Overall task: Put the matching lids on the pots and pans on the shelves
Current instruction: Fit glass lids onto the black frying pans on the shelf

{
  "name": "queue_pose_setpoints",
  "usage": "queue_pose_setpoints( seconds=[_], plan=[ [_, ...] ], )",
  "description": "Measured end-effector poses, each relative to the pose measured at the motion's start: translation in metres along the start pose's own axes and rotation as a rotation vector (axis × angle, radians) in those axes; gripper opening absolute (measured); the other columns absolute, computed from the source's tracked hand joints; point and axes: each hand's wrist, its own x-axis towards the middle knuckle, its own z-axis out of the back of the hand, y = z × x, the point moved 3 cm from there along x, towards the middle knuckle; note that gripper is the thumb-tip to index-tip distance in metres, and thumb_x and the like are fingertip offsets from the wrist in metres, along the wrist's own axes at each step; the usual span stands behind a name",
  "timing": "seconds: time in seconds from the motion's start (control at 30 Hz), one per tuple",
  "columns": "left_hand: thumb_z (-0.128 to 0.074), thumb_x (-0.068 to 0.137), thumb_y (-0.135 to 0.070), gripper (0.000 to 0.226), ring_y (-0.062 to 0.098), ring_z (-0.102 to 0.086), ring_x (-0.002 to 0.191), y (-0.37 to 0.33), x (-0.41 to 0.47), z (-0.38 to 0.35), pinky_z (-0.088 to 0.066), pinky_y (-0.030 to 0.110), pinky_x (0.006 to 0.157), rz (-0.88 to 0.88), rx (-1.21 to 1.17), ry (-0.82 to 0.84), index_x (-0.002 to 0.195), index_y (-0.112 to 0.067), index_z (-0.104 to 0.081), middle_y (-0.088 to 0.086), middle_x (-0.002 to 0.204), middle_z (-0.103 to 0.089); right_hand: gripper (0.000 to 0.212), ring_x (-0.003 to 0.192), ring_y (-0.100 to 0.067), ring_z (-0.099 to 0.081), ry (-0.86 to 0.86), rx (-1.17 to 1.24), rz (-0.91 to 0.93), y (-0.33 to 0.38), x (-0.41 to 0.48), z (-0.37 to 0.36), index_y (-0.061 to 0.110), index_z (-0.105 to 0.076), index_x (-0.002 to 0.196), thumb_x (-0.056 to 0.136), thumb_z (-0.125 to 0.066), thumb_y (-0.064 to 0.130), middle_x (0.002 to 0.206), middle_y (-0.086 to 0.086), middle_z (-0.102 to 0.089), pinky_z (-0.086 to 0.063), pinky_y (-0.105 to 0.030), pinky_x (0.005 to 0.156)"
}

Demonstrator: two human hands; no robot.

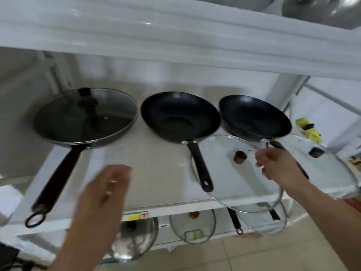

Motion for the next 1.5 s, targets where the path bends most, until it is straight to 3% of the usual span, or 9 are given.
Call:
queue_pose_setpoints(
  seconds=[0.1,0.27,0.4,0.6,0.77,0.9,1.07,1.33,1.5],
  plan=[
    [-0.051,0.097,-0.026,0.018,0.022,-0.064,0.073,0.000,-0.004,-0.105,-0.044,0.029,0.062,0.345,-0.119,0.431,0.096,-0.022,-0.068,0.001,0.086,-0.076,0.043,0.081,-0.022,-0.065,0.085,-0.461,0.059,-0.030,0.029,-0.015,0.021,-0.062,0.119,0.087,-0.061,0.050,0.084,-0.003,-0.072,-0.049,-0.033,0.074],
    [-0.040,0.100,-0.043,0.042,0.021,-0.061,0.056,0.001,-0.007,-0.185,-0.043,0.028,0.052,0.624,-0.376,0.508,0.098,-0.009,-0.066,0.009,0.078,-0.077,0.044,0.085,-0.032,-0.063,0.104,-0.574,0.226,-0.031,0.059,-0.044,0.018,-0.057,0.104,0.085,-0.054,0.057,0.089,-0.007,-0.067,-0.048,-0.035,0.068],
    [-0.038,0.103,-0.029,0.041,0.020,-0.045,0.045,0.003,-0.008,-0.198,-0.033,0.026,0.040,0.474,-0.311,0.405,0.087,0.001,-0.060,0.009,0.058,-0.061,0.041,0.069,-0.029,-0.064,0.099,-0.524,0.348,-0.037,0.058,-0.037,0.012,-0.060,0.084,0.085,-0.057,0.053,0.070,-0.005,-0.065,-0.054,-0.038,0.064],
    [-0.038,0.103,-0.027,0.036,0.017,-0.038,0.038,0.002,-0.005,-0.187,-0.023,0.020,0.037,0.451,-0.309,0.351,0.101,0.001,-0.061,0.009,0.054,-0.059,0.024,0.053,-0.012,-0.059,0.119,-0.429,0.339,-0.067,-0.001,0.009,0.021,-0.066,0.077,0.085,-0.066,0.043,0.053,0.002,-0.062,-0.044,-0.027,0.052],
    [-0.039,0.103,-0.033,0.037,0.015,-0.036,0.033,0.008,-0.002,-0.187,-0.022,0.015,0.034,0.500,-0.408,0.358,0.101,-0.005,-0.063,0.010,0.052,-0.056,0.016,0.068,-0.004,-0.062,0.068,-0.203,0.173,-0.061,-0.040,0.048,0.033,-0.071,0.064,0.075,-0.080,0.027,0.056,0.009,-0.067,-0.043,-0.008,0.060],
    [-0.042,0.100,-0.039,0.044,0.018,-0.039,0.034,0.014,-0.001,-0.196,-0.022,0.018,0.041,0.528,-0.482,0.345,0.101,0.001,-0.060,0.010,0.046,-0.056,0.004,0.065,-0.013,-0.063,-0.030,-0.098,0.305,0.001,-0.035,0.059,0.037,-0.073,0.078,0.075,-0.076,0.037,0.061,0.006,-0.071,-0.042,-0.011,0.057],
    [-0.039,0.100,-0.043,0.048,0.015,-0.032,0.027,0.013,0.003,-0.205,-0.020,0.013,0.037,0.539,-0.514,0.306,0.101,0.002,-0.058,0.008,0.044,-0.050,0.044,0.056,-0.024,-0.055,0.003,-0.280,0.604,0.100,0.036,0.005,0.008,-0.065,0.065,0.085,-0.060,0.048,0.055,-0.008,-0.060,-0.043,-0.038,0.055],
    [-0.040,0.102,-0.032,0.037,0.013,-0.030,0.022,0.012,0.006,-0.207,-0.023,0.014,0.031,0.465,-0.457,0.253,0.093,-0.003,-0.061,0.008,0.038,-0.045,0.045,0.073,-0.037,-0.064,0.136,-0.423,0.679,0.180,0.157,-0.127,0.013,-0.049,0.056,0.081,-0.061,0.048,0.060,-0.006,-0.054,-0.041,-0.032,0.061],
    [-0.040,0.101,-0.033,0.036,0.014,-0.035,0.027,0.015,0.008,-0.205,-0.030,0.021,0.034,0.409,-0.308,0.263,0.094,-0.005,-0.062,0.002,0.037,-0.048,0.038,0.090,-0.040,-0.065,0.147,-0.476,0.660,0.188,0.175,-0.167,0.005,-0.056,0.073,0.087,-0.062,0.040,0.082,-0.018,-0.064,-0.041,-0.033,0.068]
  ],
)
